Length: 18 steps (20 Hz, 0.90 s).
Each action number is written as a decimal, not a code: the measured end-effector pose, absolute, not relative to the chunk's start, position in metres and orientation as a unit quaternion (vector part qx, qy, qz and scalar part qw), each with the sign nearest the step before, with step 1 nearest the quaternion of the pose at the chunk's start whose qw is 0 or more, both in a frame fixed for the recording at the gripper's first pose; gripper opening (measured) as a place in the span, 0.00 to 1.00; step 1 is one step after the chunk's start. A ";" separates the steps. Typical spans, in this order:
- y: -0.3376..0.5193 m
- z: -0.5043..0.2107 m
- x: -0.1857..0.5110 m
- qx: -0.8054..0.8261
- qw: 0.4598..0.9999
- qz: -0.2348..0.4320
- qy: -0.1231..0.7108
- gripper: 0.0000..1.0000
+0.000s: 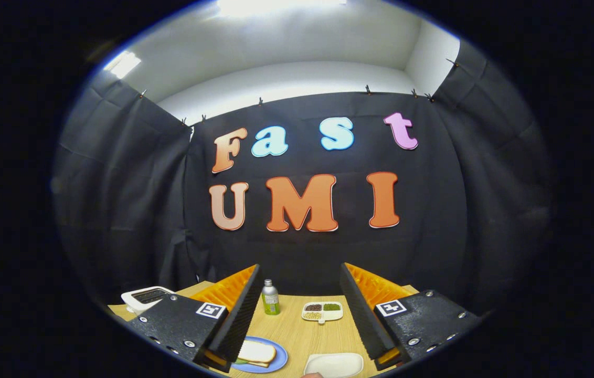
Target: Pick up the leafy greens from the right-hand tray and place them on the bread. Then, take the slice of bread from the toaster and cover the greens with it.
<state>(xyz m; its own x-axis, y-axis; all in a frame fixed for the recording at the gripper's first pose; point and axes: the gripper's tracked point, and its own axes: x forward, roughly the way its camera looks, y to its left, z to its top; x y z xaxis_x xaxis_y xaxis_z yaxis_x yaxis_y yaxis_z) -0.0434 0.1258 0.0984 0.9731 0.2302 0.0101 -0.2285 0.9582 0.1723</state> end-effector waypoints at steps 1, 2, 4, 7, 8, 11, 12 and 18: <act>0.125 0.102 -0.046 0.086 0.990 0.113 0.000 0.89; 0.124 0.107 -0.048 0.088 0.990 0.112 -0.007 0.90; 0.126 0.116 -0.047 0.091 0.989 0.112 -0.015 0.90; 0.131 0.131 -0.050 0.090 0.988 0.123 -0.027 0.90; 0.131 0.135 -0.051 0.091 0.988 0.122 -0.031 0.90; 0.127 0.137 -0.053 0.083 0.989 0.116 -0.035 0.90; 0.127 0.138 -0.054 0.080 0.990 0.114 -0.037 0.91; 0.125 0.131 -0.054 0.079 0.989 0.118 -0.040 0.91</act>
